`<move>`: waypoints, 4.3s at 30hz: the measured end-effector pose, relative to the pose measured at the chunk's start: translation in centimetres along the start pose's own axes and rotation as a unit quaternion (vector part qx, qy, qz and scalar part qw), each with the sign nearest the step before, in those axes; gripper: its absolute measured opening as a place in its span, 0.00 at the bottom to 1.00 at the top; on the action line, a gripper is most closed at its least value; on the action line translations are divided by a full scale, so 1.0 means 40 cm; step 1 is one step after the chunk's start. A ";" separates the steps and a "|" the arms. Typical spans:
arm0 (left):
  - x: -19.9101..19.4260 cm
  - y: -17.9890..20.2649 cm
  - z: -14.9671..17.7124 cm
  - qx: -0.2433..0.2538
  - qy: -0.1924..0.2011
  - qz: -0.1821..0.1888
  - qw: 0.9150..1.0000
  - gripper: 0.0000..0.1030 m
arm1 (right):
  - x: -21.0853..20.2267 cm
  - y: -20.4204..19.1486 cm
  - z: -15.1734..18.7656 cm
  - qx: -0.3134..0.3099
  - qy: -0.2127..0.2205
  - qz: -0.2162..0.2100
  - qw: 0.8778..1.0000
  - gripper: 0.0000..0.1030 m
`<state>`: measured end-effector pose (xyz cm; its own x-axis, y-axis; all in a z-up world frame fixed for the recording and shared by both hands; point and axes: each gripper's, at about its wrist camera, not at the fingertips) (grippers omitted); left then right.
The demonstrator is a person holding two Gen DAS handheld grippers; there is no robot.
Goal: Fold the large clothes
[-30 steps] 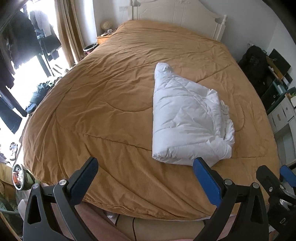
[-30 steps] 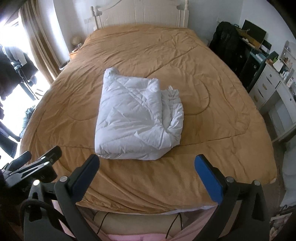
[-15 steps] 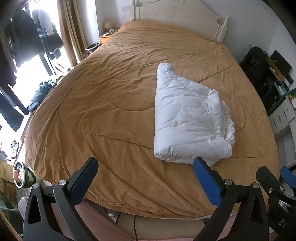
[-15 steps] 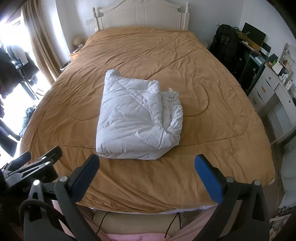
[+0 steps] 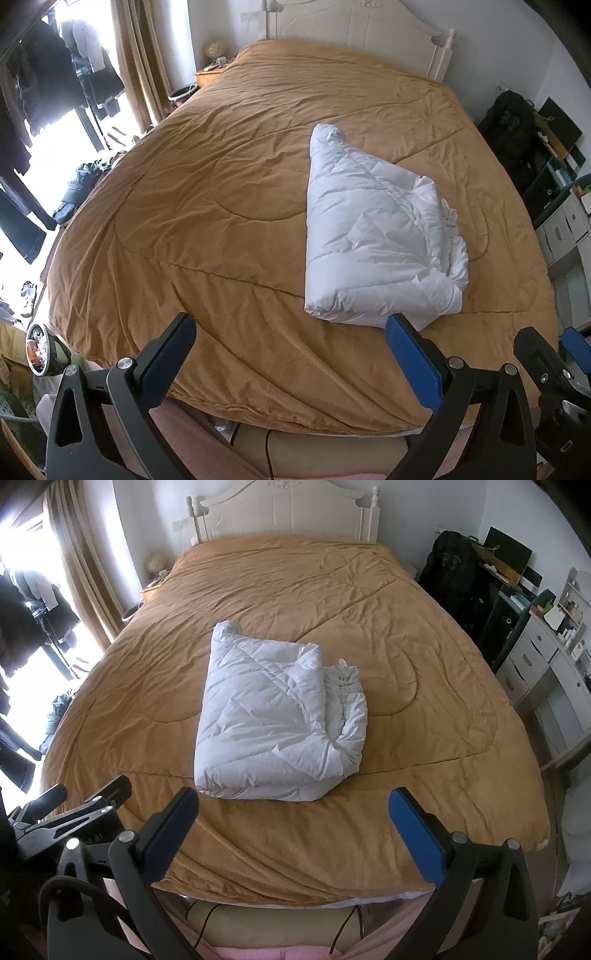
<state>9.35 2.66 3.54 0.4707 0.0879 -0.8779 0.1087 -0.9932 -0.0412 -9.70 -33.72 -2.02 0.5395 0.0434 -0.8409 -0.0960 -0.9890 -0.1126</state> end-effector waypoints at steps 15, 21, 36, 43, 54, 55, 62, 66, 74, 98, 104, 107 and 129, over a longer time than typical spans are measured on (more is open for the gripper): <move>-0.018 0.003 -0.014 0.003 0.068 -0.013 0.998 0.99 | 0.003 -0.004 -0.022 -0.010 0.046 -0.006 0.999 0.99; -0.010 -0.006 -0.007 -0.001 0.085 -0.021 0.996 0.99 | 0.023 0.002 -0.011 -0.002 0.065 -0.008 0.998 0.99; 0.046 0.001 0.039 0.007 0.081 -0.026 0.996 0.99 | 0.090 0.011 0.025 -0.004 0.057 0.009 0.998 0.99; 0.054 -0.002 0.045 0.008 0.077 -0.024 0.997 0.99 | 0.102 0.007 0.042 -0.005 0.055 0.004 0.998 0.99; 0.061 0.005 0.051 0.007 0.073 -0.019 0.997 0.99 | 0.103 -0.006 0.053 -0.009 0.054 0.015 0.998 0.99; 0.061 0.006 0.052 0.008 0.073 -0.019 0.997 0.99 | 0.102 -0.004 0.053 -0.009 0.054 0.014 0.998 0.99; 0.060 0.011 0.054 0.016 0.072 -0.018 0.997 0.99 | 0.102 -0.006 0.055 -0.009 0.053 0.016 0.998 0.99; 0.063 0.012 0.055 0.018 0.068 -0.016 0.997 0.99 | 0.100 -0.004 0.056 -0.011 0.052 0.018 0.998 0.99; 0.061 0.018 0.057 0.024 0.066 -0.016 0.997 0.99 | 0.097 -0.003 0.058 -0.010 0.050 0.019 0.999 0.99; 0.066 0.011 0.063 0.029 0.059 -0.010 0.998 0.99 | 0.096 -0.004 0.072 -0.006 0.047 0.024 0.999 0.99; 0.066 0.012 0.067 0.031 0.058 -0.009 0.998 0.99 | 0.096 0.001 0.071 -0.005 0.046 0.023 0.999 0.99; 0.066 0.014 0.066 0.029 0.057 -0.009 0.998 0.99 | 0.097 0.002 0.071 -0.006 0.046 0.024 0.999 0.99; 0.070 -0.002 0.068 0.031 0.051 -0.004 0.998 0.99 | 0.094 -0.003 0.087 -0.002 0.045 0.025 0.999 0.99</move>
<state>8.27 2.79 -0.22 0.5562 0.1006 -0.8249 0.0608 -0.9949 -0.0804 -10.59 -32.94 -7.01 0.6075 -0.0191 -0.7941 -0.1209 -0.9903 -0.0687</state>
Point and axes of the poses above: each gripper's, at about its wrist camera, not at the fingertips, and x roughly the way its jaws point, y to its right, z to its underside, and after that the axes turned 5 degrees about -z, right-handed
